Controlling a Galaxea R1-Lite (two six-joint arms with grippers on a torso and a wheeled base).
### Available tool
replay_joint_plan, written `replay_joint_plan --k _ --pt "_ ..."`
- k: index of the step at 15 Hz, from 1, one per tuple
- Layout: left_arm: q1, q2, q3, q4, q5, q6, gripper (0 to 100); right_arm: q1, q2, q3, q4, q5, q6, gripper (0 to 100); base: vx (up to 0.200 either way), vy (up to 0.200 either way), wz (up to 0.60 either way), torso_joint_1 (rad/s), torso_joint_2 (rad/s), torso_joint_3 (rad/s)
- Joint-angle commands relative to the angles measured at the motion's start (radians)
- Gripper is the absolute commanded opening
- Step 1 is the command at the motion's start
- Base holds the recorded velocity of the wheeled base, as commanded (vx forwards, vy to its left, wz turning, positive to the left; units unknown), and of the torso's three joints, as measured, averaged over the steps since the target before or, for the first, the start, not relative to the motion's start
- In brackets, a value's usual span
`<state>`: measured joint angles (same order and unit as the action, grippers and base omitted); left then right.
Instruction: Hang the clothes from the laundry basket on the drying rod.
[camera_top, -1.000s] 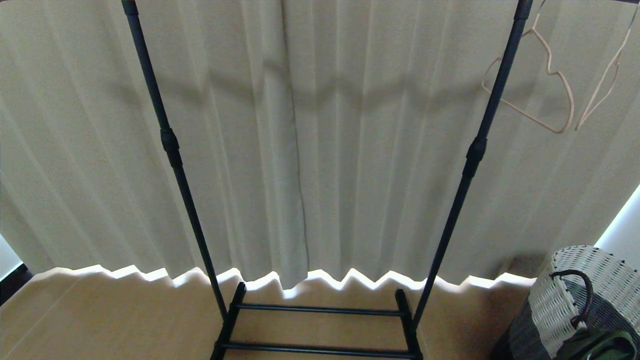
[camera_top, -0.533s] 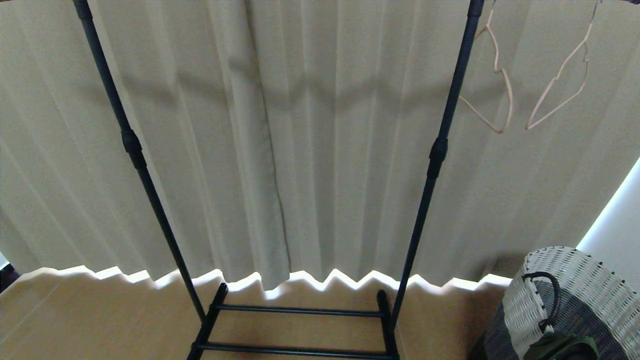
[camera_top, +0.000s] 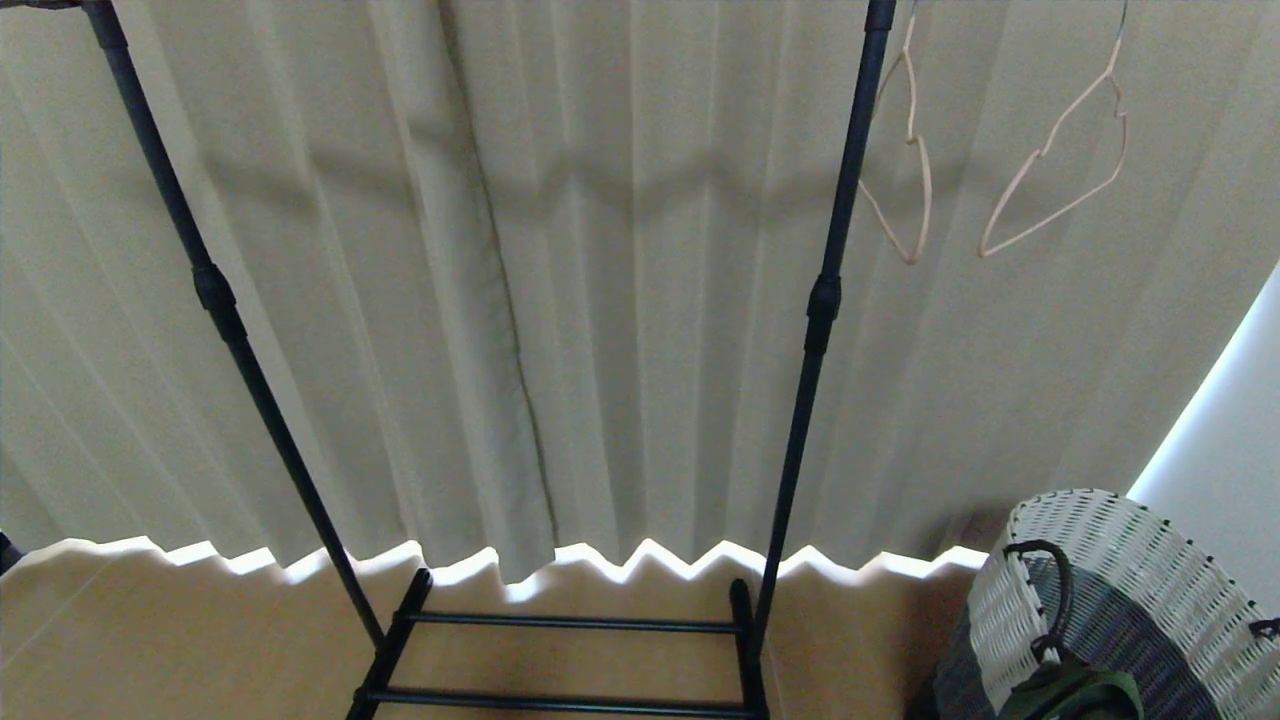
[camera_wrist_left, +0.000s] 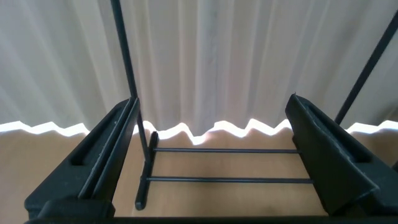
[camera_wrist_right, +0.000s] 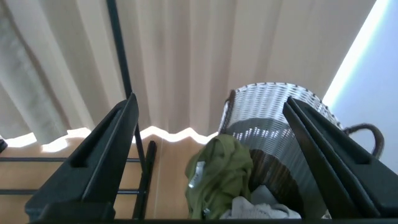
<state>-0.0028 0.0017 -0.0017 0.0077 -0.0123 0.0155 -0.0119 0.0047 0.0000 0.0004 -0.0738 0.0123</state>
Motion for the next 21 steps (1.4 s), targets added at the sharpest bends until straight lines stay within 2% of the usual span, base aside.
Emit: replay_joint_plan --k 1,5,13,21 --pt "0.000 0.000 0.000 0.000 0.000 0.001 100 0.000 0.001 0.000 0.000 0.000 0.000 100 0.000 0.000 0.00 0.000 0.00 0.000" --pt "0.000 0.001 0.000 0.002 0.000 0.004 100 0.000 0.001 0.000 0.000 0.000 0.001 100 0.000 0.000 0.00 0.000 0.00 0.000" --pt "0.000 0.001 0.000 0.002 0.000 0.003 100 0.000 0.001 0.000 -0.002 -0.001 0.001 100 -0.200 0.000 0.00 0.008 0.00 0.002" --pt "0.000 0.000 0.000 0.000 0.002 -0.005 100 0.000 0.001 0.000 0.000 -0.001 0.001 100 0.000 0.000 0.00 0.000 0.00 0.000"
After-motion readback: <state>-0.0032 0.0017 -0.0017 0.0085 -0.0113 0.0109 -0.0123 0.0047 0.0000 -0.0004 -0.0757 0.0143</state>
